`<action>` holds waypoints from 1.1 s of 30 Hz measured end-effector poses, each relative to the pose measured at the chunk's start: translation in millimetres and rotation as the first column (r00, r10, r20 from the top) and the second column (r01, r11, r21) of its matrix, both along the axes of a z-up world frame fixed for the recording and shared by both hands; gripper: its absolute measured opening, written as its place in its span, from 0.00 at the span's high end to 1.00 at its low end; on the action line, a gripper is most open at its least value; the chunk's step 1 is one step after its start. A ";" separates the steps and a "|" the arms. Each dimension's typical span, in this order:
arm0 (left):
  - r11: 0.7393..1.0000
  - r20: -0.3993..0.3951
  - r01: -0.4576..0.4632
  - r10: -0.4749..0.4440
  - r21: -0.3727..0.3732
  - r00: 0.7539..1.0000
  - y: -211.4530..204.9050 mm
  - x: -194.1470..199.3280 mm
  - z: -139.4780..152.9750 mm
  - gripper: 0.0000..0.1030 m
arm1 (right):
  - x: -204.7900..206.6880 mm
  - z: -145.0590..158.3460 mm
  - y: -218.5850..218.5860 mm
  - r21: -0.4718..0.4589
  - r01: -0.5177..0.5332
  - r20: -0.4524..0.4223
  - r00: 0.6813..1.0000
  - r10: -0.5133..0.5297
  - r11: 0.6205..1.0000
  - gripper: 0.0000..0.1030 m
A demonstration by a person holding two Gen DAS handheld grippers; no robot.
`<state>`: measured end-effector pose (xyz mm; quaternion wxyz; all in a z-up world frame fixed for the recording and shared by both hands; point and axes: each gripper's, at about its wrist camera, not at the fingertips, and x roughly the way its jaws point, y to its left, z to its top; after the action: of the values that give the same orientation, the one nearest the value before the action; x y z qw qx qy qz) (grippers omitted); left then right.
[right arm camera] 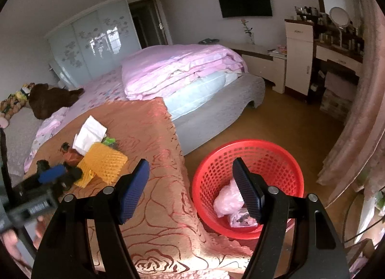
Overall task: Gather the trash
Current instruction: 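Grasp the black plastic bag on the bedspread with the left tool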
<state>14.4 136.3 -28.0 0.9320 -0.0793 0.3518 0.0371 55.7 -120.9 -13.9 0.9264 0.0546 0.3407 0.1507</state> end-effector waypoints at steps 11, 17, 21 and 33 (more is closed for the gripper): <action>0.967 0.011 -0.253 0.253 -0.004 0.967 103.5 -21.8 15.0 0.27 | -0.3 -9.5 5.1 -0.005 -0.020 -0.024 1.000 0.020 1.000 0.33; 0.970 -0.042 -0.234 0.232 -0.064 0.972 117.7 -22.4 -5.9 0.28 | -0.5 -14.3 11.7 -0.014 -0.030 -0.034 0.999 0.030 0.999 0.33; 0.983 -0.052 -0.180 0.178 -0.031 0.983 101.2 -14.5 -16.4 0.28 | -1.1 -15.3 14.6 -0.015 -0.039 -0.037 0.999 0.039 0.999 0.33; 0.976 -0.121 -0.211 0.204 -0.048 0.971 111.5 -14.3 -48.5 0.61 | -3.9 -23.0 37.7 -0.044 -0.112 -0.047 0.993 0.110 0.993 0.33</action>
<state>0.0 247.8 -76.5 0.8983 -0.1416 0.3956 0.1283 51.8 -83.2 -36.9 0.9098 0.0171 0.3672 0.1928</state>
